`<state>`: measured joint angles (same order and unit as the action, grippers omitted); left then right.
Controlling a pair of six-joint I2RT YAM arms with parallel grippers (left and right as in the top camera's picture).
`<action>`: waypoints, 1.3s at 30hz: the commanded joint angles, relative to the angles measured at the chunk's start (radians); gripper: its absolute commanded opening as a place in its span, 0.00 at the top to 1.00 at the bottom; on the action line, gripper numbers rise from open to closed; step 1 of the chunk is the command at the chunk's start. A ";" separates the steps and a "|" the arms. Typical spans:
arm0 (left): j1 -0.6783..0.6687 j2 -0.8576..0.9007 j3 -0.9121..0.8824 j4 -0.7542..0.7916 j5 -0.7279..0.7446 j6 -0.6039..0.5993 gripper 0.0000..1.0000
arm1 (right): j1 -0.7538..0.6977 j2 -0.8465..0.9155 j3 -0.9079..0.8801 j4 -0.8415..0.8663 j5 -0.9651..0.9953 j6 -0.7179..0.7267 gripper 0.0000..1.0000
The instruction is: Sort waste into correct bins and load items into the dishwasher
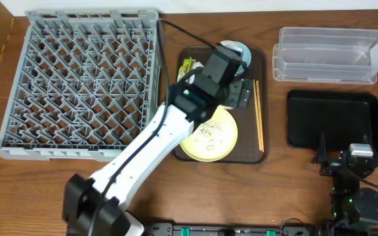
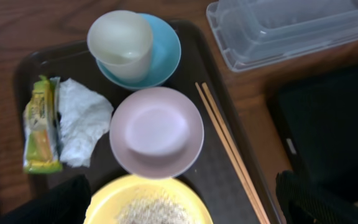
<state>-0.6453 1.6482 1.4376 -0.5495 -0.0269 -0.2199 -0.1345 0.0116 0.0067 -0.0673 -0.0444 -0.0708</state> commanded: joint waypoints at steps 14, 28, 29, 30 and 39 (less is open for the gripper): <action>0.027 0.029 0.010 -0.085 -0.290 0.028 0.14 | -0.008 -0.006 -0.001 -0.005 0.006 -0.009 0.01; 0.504 -0.325 0.010 -0.458 -0.288 -0.160 0.01 | -0.008 -0.006 -0.001 -0.005 0.007 -0.009 0.01; 0.542 -0.337 0.010 -0.481 -0.289 -0.159 0.01 | -0.008 -0.006 -0.001 -0.005 0.007 -0.009 0.01; 0.579 -0.347 0.010 -0.505 -0.289 -0.159 0.01 | -0.008 -0.006 -0.001 -0.005 0.007 -0.009 0.01; 0.940 -0.384 0.010 -0.686 -0.289 -0.417 0.02 | -0.008 -0.006 -0.001 -0.005 0.007 -0.009 0.01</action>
<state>0.2028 1.2755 1.4380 -1.2133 -0.3065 -0.4671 -0.1345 0.0116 0.0067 -0.0673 -0.0444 -0.0708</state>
